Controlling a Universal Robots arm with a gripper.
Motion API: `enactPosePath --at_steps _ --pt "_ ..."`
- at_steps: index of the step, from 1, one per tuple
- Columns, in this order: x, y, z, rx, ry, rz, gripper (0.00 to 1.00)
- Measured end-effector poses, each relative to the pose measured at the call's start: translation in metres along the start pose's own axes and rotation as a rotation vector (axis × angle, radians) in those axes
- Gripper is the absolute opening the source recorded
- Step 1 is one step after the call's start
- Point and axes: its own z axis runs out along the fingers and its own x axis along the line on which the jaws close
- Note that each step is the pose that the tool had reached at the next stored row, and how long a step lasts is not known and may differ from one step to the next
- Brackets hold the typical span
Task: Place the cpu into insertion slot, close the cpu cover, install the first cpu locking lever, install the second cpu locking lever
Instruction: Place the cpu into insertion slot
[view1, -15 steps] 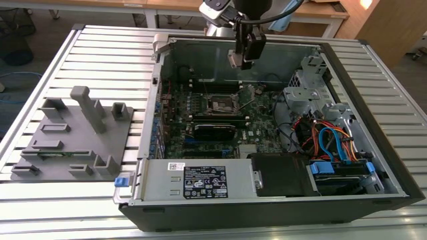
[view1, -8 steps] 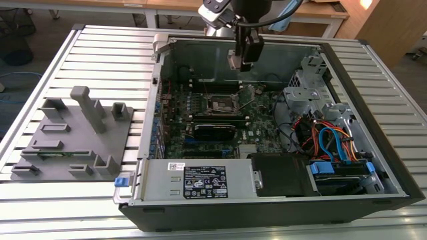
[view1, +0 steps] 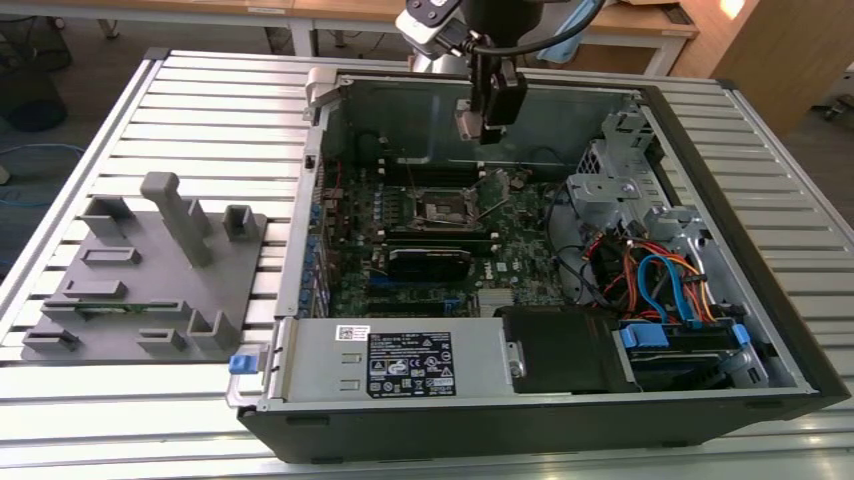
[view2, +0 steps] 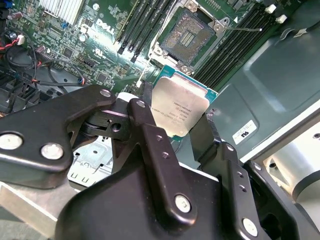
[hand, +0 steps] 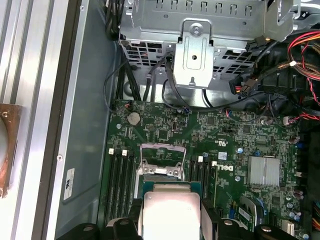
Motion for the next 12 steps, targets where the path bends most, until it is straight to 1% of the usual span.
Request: enactPosePath --at_steps 12 --pt "0.0 -0.0002 0.0023 0.0 -0.0001 0.0 0.54"
